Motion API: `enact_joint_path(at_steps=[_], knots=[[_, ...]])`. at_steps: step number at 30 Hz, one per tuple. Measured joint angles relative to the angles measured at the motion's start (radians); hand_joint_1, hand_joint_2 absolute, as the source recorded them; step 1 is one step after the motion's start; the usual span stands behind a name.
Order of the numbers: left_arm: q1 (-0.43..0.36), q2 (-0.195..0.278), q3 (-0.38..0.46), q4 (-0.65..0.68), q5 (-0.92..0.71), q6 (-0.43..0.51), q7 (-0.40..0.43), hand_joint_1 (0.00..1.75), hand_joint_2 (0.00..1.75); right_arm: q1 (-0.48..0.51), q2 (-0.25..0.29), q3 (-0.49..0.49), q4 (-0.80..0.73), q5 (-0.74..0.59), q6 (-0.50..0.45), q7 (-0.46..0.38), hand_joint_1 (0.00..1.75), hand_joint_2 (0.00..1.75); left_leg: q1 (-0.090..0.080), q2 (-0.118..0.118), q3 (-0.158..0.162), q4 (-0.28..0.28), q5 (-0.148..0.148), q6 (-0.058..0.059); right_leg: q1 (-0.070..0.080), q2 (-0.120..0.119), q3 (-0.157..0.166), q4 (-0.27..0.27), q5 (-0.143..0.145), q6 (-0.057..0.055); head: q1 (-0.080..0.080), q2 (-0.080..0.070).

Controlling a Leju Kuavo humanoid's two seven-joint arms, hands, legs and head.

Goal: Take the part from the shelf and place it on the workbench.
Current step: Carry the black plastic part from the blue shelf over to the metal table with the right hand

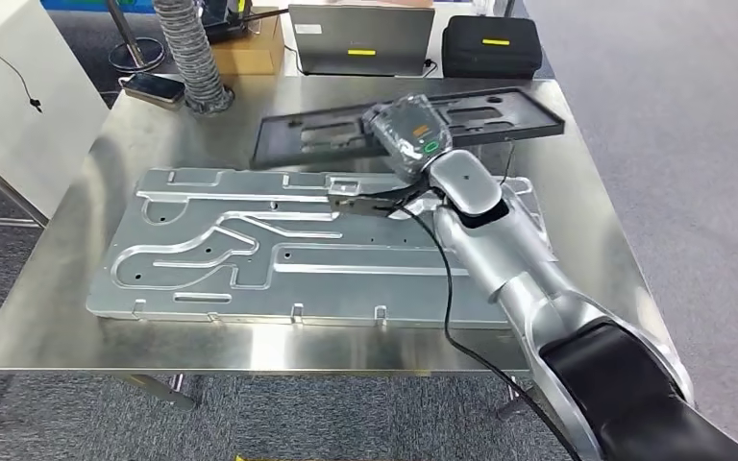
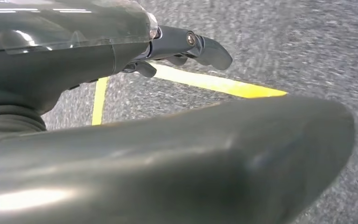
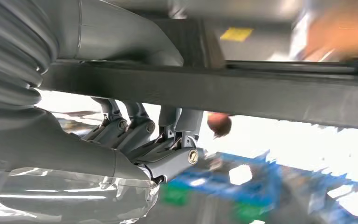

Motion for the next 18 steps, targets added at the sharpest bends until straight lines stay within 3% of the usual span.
enact_joint_path(at_steps=[2, 3, 4, 5, 7, 9, 12, 14, 17, 18], knots=[[-0.006, 0.000, -0.005, 0.000, -0.006, 0.000, 0.004, 0.00, 0.00, 0.010, 0.012, 0.025, 0.070, 0.000, 0.000, -0.034, 1.61, 1.75, 0.000, -0.003, 0.007, -0.001, -0.009, 0.006, -0.001, -0.001, -0.086, 0.135, -0.040, 0.004, 0.000, 0.000], [-0.007, 0.000, -0.006, 0.000, -0.009, 0.001, 0.006, 0.00, 0.00, 0.022, 0.016, 0.033, 0.099, -0.005, -0.002, -0.049, 1.61, 1.75, 0.000, -0.005, 0.012, 0.000, -0.014, 0.007, -0.001, -0.001, -0.122, 0.178, -0.040, 0.005, 0.000, 0.000], [-0.008, 0.000, -0.007, 0.000, -0.011, 0.001, 0.007, 0.00, 0.00, 0.035, 0.019, 0.038, 0.124, -0.013, -0.007, -0.060, 1.61, 1.75, 0.000, -0.009, 0.017, 0.002, -0.020, 0.006, -0.001, -0.001, -0.141, 0.184, -0.019, 0.004, 0.000, 0.000], [-0.007, 0.000, -0.009, 0.000, -0.013, 0.003, 0.008, 0.00, 0.00, 0.047, 0.022, 0.041, 0.145, -0.023, -0.012, -0.067, 1.61, 1.75, -0.001, -0.011, 0.022, 0.004, -0.026, 0.005, 0.000, -0.001, -0.142, 0.151, 0.020, 0.001, 0.000, 0.000], [-0.006, -0.001, -0.013, 0.000, -0.017, 0.005, 0.011, 0.00, 0.00, 0.062, 0.025, 0.043, 0.176, -0.043, -0.032, -0.076, 1.61, 1.75, -0.004, -0.015, 0.034, 0.010, -0.041, 0.001, 0.004, -0.001, -0.105, 0.021, 0.114, -0.012, 0.000, 0.000], [-0.006, -0.003, -0.018, 0.000, -0.018, 0.007, 0.011, 0.00, 0.00, 0.069, 0.031, 0.042, 0.199, -0.062, -0.052, -0.082, 1.61, 1.75, -0.007, -0.014, 0.039, 0.014, -0.051, -0.007, 0.011, -0.002, -0.074, -0.070, 0.154, -0.025, 0.000, 0.000], [-0.007, -0.003, -0.023, 0.000, -0.019, 0.009, 0.006, 0.00, 0.00, 0.083, 0.042, 0.037, 0.223, -0.088, -0.062, -0.086, 1.61, 1.75, -0.007, -0.010, 0.043, 0.013, -0.059, -0.021, 0.011, 0.000, -0.063, -0.093, 0.150, -0.036, 0.000, 0.000], [-0.006, -0.002, -0.026, 0.000, -0.022, 0.007, -0.006, 0.00, 0.00, 0.091, 0.049, 0.030, 0.234, -0.101, -0.061, -0.084, 1.61, 1.75, -0.007, -0.006, 0.033, 0.045, -0.085, -0.032, 0.004, -0.001, -0.051, -0.105, 0.152, -0.044, 0.000, 0.000], [-0.005, -0.001, -0.029, 0.000, -0.027, 0.006, -0.030, 0.00, 0.00, 0.101, 0.062, 0.018, 0.250, -0.112, -0.058, -0.074, 1.61, 1.75, -0.001, 0.001, -0.044, 0.217, -0.165, -0.048, 0.001, -0.002, -0.039, -0.110, 0.149, -0.053, 0.000, 0.000], [-0.005, -0.001, -0.030, 0.000, -0.028, 0.005, -0.037, 0.00, 0.00, 0.105, 0.065, 0.015, 0.254, -0.114, -0.057, -0.069, 1.61, 1.75, 0.002, 0.002, -0.068, 0.265, -0.178, -0.053, 0.001, -0.003, -0.037, -0.110, 0.147, -0.053, 0.000, 0.000]])
